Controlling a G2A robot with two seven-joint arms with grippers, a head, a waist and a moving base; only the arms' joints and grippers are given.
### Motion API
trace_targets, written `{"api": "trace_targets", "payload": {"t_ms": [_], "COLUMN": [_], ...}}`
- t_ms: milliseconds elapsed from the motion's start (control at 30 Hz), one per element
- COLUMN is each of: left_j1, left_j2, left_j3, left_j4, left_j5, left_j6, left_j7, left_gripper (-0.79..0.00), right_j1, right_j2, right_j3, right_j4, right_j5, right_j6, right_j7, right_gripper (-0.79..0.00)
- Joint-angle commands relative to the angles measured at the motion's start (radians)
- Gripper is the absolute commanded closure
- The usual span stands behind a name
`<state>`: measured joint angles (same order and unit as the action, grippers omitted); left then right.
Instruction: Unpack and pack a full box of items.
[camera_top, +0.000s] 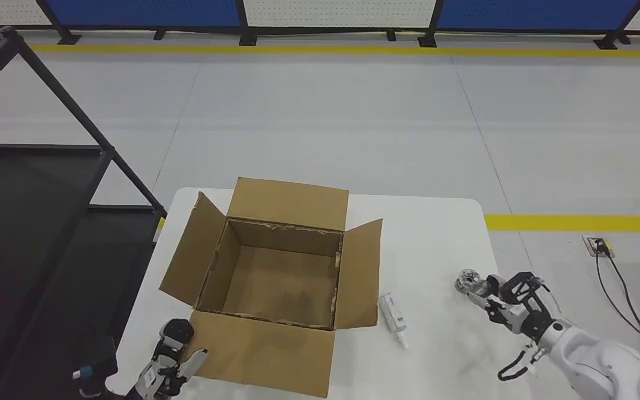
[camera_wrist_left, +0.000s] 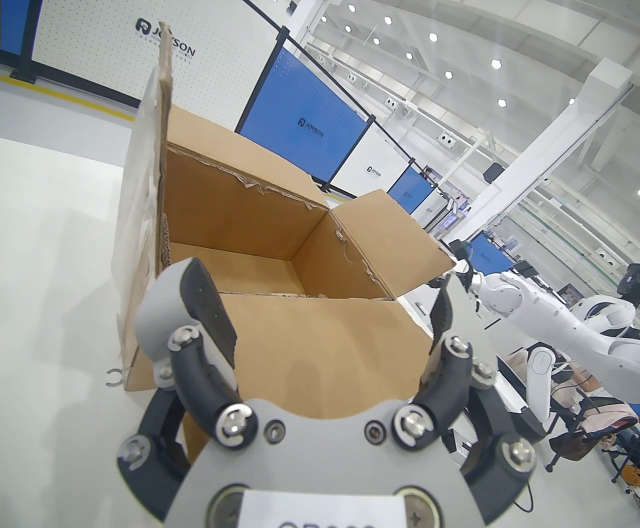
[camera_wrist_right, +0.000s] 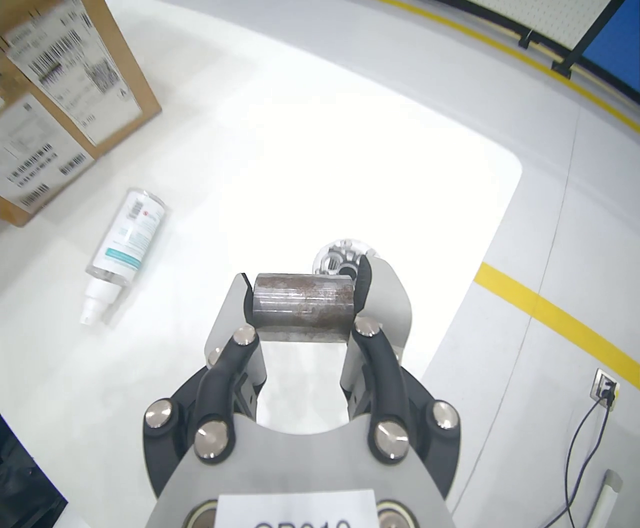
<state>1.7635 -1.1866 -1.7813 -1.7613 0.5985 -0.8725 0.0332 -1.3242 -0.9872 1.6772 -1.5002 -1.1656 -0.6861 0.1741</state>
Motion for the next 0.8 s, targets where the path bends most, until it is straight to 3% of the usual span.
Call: {"api": "trace_targets", "payload": {"t_ms": [0, 167, 367, 567, 767], "left_j1": [-0.001, -0.002, -0.003, -0.001, 0.008], "left_j2": [0.0, 0.001, 0.002, 0.003, 0.003], "left_j3": [-0.001, -0.005, -0.013, -0.023, -0.036], "left_j4": [0.003, 0.015, 0.028, 0.039, 0.059], "left_j5": [-0.004, -0.017, -0.036, -0.052, -0.077], "left_j6": [-0.001, -0.01, -0.024, -0.046, -0.069], "left_j7": [0.002, 0.009, 0.022, 0.035, 0.055], "left_gripper": [-0.785, -0.785, -0.785, -0.785, -0.785], "right_j1": [-0.042, -0.124, -0.142, -0.085, 0.039], "right_j2": [0.0, -0.003, -0.011, -0.021, -0.036], "right_j3": [0.019, 0.041, -0.019, -0.149, -0.316], "right_j4": [-0.104, -0.333, -0.534, -0.692, -0.767], "right_j5": [0.024, 0.074, 0.104, 0.038, -0.022], "right_j6": [0.029, 0.115, 0.194, 0.277, 0.338], "right_j7": [0.018, 0.067, 0.099, 0.147, 0.239], "right_gripper": [0.0, 0.0, 0.0, 0.0, 0.0]}}
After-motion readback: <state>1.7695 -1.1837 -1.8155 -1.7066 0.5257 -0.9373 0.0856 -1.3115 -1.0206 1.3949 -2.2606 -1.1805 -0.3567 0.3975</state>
